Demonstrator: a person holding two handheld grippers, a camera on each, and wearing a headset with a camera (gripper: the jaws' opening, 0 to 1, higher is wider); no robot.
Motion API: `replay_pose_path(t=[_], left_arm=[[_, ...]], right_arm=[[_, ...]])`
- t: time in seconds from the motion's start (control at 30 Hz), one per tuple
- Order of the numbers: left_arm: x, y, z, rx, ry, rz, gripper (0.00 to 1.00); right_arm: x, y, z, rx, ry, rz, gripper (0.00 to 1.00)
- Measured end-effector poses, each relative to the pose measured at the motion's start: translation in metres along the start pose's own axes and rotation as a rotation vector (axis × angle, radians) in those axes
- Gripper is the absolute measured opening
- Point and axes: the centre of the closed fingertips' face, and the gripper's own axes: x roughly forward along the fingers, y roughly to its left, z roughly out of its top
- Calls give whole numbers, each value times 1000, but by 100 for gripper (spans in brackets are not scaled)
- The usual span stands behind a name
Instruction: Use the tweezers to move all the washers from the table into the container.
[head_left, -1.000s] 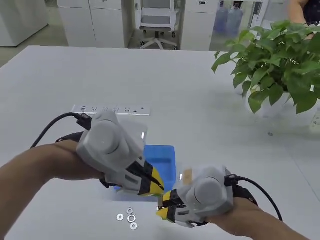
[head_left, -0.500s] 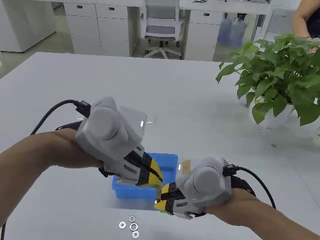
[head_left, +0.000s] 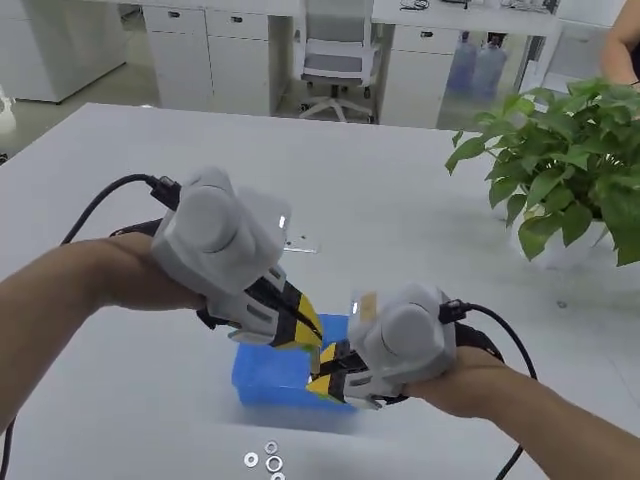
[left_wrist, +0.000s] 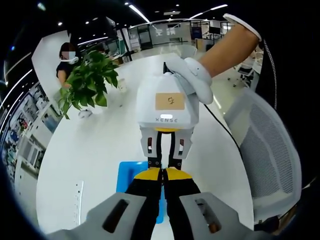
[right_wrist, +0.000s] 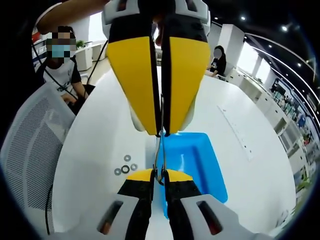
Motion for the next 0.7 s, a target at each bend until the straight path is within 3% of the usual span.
replay_pose_path(t=[0.7], left_arm=[[3,27,-25,-27,18,9,5]], right_arm=[[27,-28,-2,-17,-8,29,10]])
